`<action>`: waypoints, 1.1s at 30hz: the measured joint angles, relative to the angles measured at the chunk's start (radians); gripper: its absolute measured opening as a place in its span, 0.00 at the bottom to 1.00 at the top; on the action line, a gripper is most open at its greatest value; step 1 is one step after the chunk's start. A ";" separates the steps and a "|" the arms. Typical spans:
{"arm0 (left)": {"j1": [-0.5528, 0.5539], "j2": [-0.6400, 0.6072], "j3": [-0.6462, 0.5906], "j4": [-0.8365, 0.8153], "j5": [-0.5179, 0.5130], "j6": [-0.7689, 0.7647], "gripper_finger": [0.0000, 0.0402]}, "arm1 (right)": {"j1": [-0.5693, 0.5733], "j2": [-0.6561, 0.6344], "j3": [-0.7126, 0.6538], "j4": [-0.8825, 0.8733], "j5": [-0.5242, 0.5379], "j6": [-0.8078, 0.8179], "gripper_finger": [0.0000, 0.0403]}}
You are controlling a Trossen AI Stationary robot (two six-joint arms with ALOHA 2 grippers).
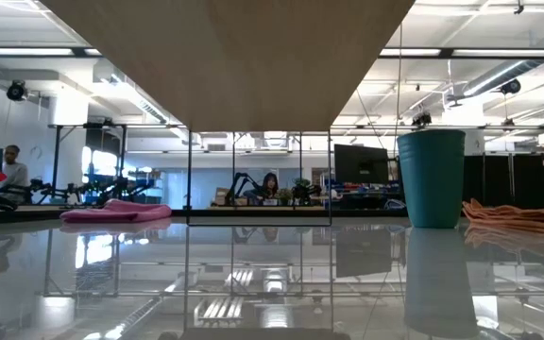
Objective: Stack small to large cups/mugs on shelf
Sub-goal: Put the light blue mug on the shelf
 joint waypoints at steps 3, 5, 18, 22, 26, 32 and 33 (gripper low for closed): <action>-0.043 0.000 -0.016 0.158 -0.054 -0.025 0.30 | -0.021 0.018 0.011 0.003 -0.066 -0.018 0.04; -0.057 0.001 -0.020 0.285 -0.094 0.012 0.30 | -0.031 0.017 0.012 0.038 -0.058 -0.037 0.04; -0.076 0.109 -0.023 0.279 -0.073 -0.054 0.30 | -0.050 0.051 0.011 0.122 -0.113 -0.052 0.05; -0.091 0.103 -0.021 0.252 -0.072 -0.065 0.30 | -0.050 0.067 0.011 0.161 -0.120 -0.051 0.13; -0.104 0.068 -0.018 0.165 -0.077 -0.135 0.30 | -0.050 0.067 0.012 0.211 -0.117 -0.049 0.20; -0.124 0.056 -0.019 0.114 -0.078 -0.181 0.30 | -0.057 0.048 0.013 0.183 -0.109 -0.027 0.25; -0.124 0.056 -0.019 0.114 -0.079 -0.182 0.30 | -0.060 0.039 0.013 0.167 -0.109 -0.014 0.25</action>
